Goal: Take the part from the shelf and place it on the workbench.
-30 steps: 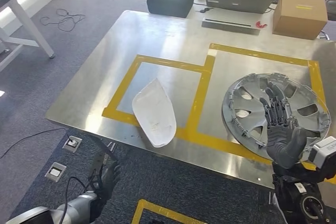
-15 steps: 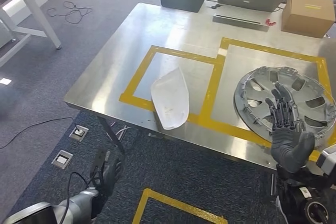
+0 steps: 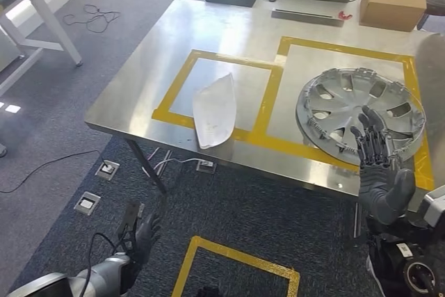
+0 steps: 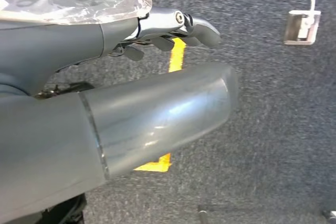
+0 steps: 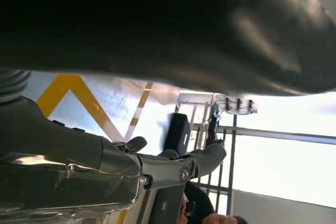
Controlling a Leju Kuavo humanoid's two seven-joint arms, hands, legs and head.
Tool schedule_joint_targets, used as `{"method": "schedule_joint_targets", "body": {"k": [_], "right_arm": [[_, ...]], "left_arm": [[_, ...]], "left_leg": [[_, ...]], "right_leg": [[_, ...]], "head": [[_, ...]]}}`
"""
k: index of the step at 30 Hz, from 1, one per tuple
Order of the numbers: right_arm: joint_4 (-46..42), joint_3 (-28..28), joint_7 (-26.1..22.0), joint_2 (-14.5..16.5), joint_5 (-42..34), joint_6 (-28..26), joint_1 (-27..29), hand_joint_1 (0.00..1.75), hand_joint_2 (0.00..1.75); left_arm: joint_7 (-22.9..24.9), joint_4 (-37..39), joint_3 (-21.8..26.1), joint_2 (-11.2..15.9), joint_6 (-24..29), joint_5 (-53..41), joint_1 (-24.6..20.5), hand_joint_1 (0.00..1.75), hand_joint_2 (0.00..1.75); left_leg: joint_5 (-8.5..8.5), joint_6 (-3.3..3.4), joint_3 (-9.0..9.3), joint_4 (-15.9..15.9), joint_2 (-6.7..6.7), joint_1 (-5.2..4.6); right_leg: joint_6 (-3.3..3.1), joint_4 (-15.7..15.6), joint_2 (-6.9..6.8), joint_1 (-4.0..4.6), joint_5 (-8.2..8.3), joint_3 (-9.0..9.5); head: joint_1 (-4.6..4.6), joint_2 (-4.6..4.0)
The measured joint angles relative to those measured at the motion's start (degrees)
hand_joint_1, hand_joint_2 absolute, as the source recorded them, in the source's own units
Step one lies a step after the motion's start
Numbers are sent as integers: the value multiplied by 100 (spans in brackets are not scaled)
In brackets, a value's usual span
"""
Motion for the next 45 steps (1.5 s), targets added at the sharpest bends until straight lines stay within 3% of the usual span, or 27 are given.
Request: {"method": "schedule_joint_targets", "body": {"k": [2,4,5,8,9,11,13,14,15,16,17,19,20,22,24,25,27,29,31,32,34,36,37,39,41,44,45], "right_arm": [[0,-1,-4,0,-1,-10,-1,0,0],[0,-2,-11,0,-1,-25,-5,0,0],[0,-1,-16,0,0,-30,-11,0,0],[0,2,-21,0,2,-38,-24,0,0],[1,0,-20,0,1,-39,-26,0,0],[2,-4,-17,0,0,-40,-33,0,0],[4,-1,-16,-1,-10,-36,-37,0,0],[8,2,-15,-1,-21,-33,-37,0,0],[11,3,-15,-2,-33,-30,-37,0,0],[15,3,-15,-3,-46,-28,-38,0,0],[17,3,-15,-4,-56,-26,-43,0,0],[17,4,-16,-4,-67,-24,-62,0,0],[17,4,-21,-4,-68,-23,-76,0,0],[17,5,-29,-4,-69,-23,-95,0,0],[19,5,-35,-4,-70,-27,-107,0,0],[20,5,-36,-4,-71,-32,-119,0,0],[22,5,-36,-4,-74,-41,-143,0,0],[22,7,-36,-4,-77,-41,-147,0,0],[23,9,-35,-4,-77,-40,-143,0,0],[24,9,-35,-4,-77,-41,-144,0,0],[23,10,-36,-4,-77,-40,-145,0,0],[20,9,-38,-4,-77,-41,-150,0,0],[19,8,-40,-4,-77,-41,-157,0,0],[19,8,-42,-5,-77,-41,-162,0,0],[21,5,-42,-12,-77,-45,-144,0,0],[22,5,-41,-22,-77,-53,-128,0,0],[22,6,-41,-26,-77,-55,-126,0,0]], "left_arm": [[0,0,0,1,0,-7,-4,0,0],[0,0,0,3,0,-14,-26,0,0],[-1,0,0,4,0,-15,-35,0,0],[-2,0,0,10,1,-4,-35,0,0],[-2,0,0,11,1,3,-35,0,0],[-3,0,1,15,1,25,-37,0,0],[-8,0,1,22,2,41,-30,0,0],[-11,0,1,25,2,45,-24,0,0],[-14,0,0,27,2,49,-18,0,0],[-15,0,1,29,2,53,-10,0,0],[-15,0,1,31,2,56,-3,0,0],[-18,0,2,33,2,61,5,0,0],[-21,0,3,34,2,64,6,0,0],[-29,0,5,40,8,73,10,0,0],[-37,0,11,49,16,82,30,0,0],[-42,0,15,52,21,86,41,0,0],[-56,0,29,60,36,87,51,0,0],[-69,0,47,66,52,89,57,0,0],[-75,0,60,68,60,88,69,0,0],[-77,0,67,68,61,88,74,0,0],[-79,-1,88,69,61,87,72,0,0],[-83,-5,111,68,61,86,63,0,0],[-86,-7,117,64,61,86,61,0,0],[-91,-9,127,59,62,87,60,0,0],[-94,-9,135,57,62,88,59,0,0],[-96,-9,142,59,63,90,62,0,0],[-96,-9,142,61,63,91,65,0,0]], "left_leg": [[327,34,531,-727,-1,1],[434,79,1065,-1568,-10,-16],[419,101,1192,-1800,-16,-31],[450,185,1192,-1932,-9,-49],[491,228,1161,-1944,2,-41],[592,308,1067,-1968,29,-26],[687,341,947,-1961,32,-37],[730,344,889,-1956,33,-41],[774,341,828,-1948,33,-45],[815,334,769,-1940,31,-48],[854,322,716,-1929,28,-49],[927,283,625,-1900,23,-57],[970,254,591,-1890,22,-61],[1072,195,543,-1895,25,-61],[1126,138,512,-1897,15,-56],[1018,111,464,-1816,6,-54],[477,64,256,-1297,-8,-40],[-85,23,9,-446,-10,-26],[-142,-8,-48,101,-10,-7],[29,-16,66,80,-10,7],[335,-18,595,-543,-11,39],[310,10,1248,-1473,-23,42],[244,35,1426,-1751,-33,29],[261,120,1448,-1874,-35,1],[368,225,1336,-1888,-3,-1],[595,337,1063,-1892,25,-17],[672,345,962,-1889,26,-32]], "right_leg": [[25,37,2,2,62,-108],[70,83,2,16,109,-192],[101,99,-1,19,138,-218],[202,123,0,2,203,-271],[228,191,4,-1,117,-321],[268,690,9,-10,-338,-519],[299,1572,8,-17,-880,-757],[312,1922,8,-20,-1016,-813],[316,2079,8,-23,-1022,-778],[311,1991,7,-24,-913,-635],[295,1668,8,-24,-735,-385],[245,733,15,-10,-489,236],[223,348,21,3,-470,472],[192,17,32,37,-507,646],[140,-13,12,31,-423,568],[98,-26,-1,18,-363,511],[22,-46,-24,-11,-211,363],[-8,-36,-23,-6,-60,164],[1,-21,-26,-3,71,-18],[12,-4,-27,-3,133,-114],[52,55,-26,-5,244,-293],[111,123,-22,10,337,-411],[142,139,-22,12,380,-426],[213,136,-20,-2,472,-447],[268,287,-8,-25,273,-548],[300,1318,-3,-39,-678,-810],[305,1734,-3,-40,-872,-862]], "head": [[-15,0],[-28,0],[-27,0],[-9,0],[4,0],[56,0],[91,0],[97,0],[100,0],[106,0],[110,0],[115,0],[111,0],[103,0],[108,0],[113,0],[92,0],[49,0],[31,0],[20,0],[-5,0],[-29,0],[-26,0],[2,0],[34,0],[106,0],[121,0]]}}
